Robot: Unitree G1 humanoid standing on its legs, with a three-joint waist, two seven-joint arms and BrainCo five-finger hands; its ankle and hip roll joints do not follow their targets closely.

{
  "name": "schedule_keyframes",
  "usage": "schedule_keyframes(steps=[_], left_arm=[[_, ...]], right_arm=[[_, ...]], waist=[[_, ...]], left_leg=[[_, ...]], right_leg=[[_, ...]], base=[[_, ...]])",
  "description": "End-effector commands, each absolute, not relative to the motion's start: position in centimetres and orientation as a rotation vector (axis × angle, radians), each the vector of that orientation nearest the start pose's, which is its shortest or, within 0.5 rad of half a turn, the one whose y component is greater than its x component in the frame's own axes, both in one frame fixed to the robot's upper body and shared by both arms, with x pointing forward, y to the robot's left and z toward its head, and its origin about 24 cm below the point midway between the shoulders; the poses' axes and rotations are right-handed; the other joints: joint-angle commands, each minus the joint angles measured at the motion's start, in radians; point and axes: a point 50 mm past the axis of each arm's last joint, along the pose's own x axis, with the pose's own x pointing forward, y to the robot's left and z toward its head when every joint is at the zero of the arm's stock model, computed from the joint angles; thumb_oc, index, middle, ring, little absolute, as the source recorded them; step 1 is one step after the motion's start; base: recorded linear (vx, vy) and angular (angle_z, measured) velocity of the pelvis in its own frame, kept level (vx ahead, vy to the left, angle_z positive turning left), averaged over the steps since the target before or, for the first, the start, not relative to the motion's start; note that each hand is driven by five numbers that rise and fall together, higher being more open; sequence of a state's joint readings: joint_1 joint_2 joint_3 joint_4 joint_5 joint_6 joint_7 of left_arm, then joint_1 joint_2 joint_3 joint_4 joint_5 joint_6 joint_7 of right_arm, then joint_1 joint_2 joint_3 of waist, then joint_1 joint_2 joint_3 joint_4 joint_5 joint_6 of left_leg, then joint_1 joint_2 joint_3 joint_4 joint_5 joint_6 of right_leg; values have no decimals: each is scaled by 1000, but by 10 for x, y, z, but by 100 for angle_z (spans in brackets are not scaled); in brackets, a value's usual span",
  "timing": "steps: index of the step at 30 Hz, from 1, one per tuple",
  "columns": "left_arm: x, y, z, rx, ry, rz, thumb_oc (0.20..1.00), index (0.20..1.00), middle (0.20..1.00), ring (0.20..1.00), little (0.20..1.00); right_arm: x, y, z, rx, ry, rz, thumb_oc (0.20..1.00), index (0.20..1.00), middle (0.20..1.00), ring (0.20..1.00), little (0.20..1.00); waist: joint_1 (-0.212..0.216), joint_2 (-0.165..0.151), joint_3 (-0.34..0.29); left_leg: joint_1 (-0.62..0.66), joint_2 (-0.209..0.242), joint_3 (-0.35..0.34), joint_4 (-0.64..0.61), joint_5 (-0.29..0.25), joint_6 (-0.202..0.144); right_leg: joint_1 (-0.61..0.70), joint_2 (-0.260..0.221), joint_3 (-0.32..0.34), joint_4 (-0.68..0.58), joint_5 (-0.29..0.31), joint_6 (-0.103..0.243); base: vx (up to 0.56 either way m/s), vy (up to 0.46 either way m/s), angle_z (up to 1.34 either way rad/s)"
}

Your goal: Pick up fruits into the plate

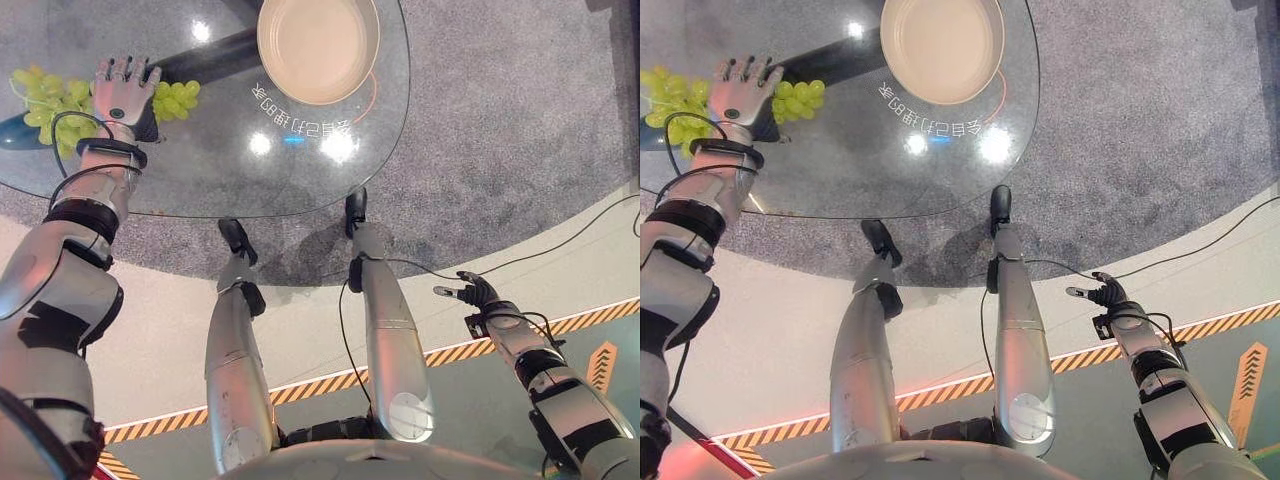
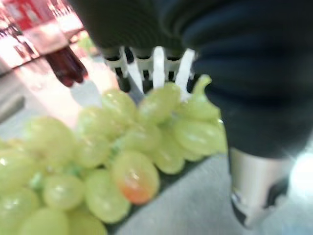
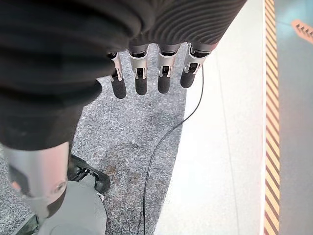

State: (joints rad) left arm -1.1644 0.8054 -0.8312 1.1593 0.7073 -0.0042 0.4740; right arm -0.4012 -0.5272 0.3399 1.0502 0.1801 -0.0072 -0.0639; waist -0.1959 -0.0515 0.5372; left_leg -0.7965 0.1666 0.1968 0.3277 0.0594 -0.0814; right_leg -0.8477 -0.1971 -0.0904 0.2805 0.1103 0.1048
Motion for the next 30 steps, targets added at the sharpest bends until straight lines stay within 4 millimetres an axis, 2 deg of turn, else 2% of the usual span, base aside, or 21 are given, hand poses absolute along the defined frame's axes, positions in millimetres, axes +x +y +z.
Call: schedule_keyframes(steps=[1,7,11,13,19,20,21,30], left_arm=[[390,301,225,1963,-155,390,1000,1000,1000,1000,1000],[392,300,223,1947,-59,334,1000,1000,1000,1000,1000],[390,311,216,1928,99,375,1000,1000,1000,1000,1000],[383,326,216,1949,188,505,1000,1000,1000,1000,1000],[368,350,215,1957,259,726,1000,1000,1000,1000,1000],[366,353,215,1941,271,744,341,341,341,341,341],[365,354,214,1931,275,750,200,200,200,200,200],[359,363,211,1958,324,774,200,200,200,200,200]], right_arm=[[249,-317,-45,-604,730,-177,1000,1000,1000,1000,1000],[251,-320,-41,-615,715,-196,1000,1000,1000,1000,1000],[255,-322,-36,-619,682,-211,1000,1000,1000,1000,1000],[261,-319,-30,-593,652,-217,1000,1000,1000,1000,1000],[265,-311,-29,-531,601,-218,1000,1000,1000,1000,1000],[265,-310,-30,-520,595,-218,1000,1000,1000,1000,1000],[265,-308,-30,-513,588,-220,1000,1000,1000,1000,1000],[267,-307,-26,-492,558,-236,1000,1000,1000,1000,1000]], waist=[[-7,6,-17],[-12,10,-17],[-14,9,-17],[-14,1,-17],[-9,-38,-17],[-8,-44,-17],[-6,-51,-17],[-9,-75,-17]], left_leg=[[-33,-84,7,106,-145,1],[-43,-82,8,108,-144,1],[-45,-82,6,109,-143,0],[-46,-78,3,107,-140,-2],[-60,-67,-15,110,-139,-7],[-63,-66,-18,107,-137,-8],[-66,-65,-22,106,-136,-8],[-67,-58,-28,95,-134,-11]], right_leg=[[-13,87,3,69,-88,-8],[-24,89,9,72,-87,-7],[-25,93,11,74,-87,-9],[-25,96,9,74,-87,-9],[-22,106,-1,64,-84,-13],[-23,108,-3,61,-82,-13],[-24,111,-5,59,-80,-13],[-23,119,-15,52,-72,-11]], base=[[0,0,0],[0,0,0],[6,-5,-2],[2,-46,-3],[-5,-87,-2],[-6,-94,0],[-8,-80,2],[-3,-22,1]])
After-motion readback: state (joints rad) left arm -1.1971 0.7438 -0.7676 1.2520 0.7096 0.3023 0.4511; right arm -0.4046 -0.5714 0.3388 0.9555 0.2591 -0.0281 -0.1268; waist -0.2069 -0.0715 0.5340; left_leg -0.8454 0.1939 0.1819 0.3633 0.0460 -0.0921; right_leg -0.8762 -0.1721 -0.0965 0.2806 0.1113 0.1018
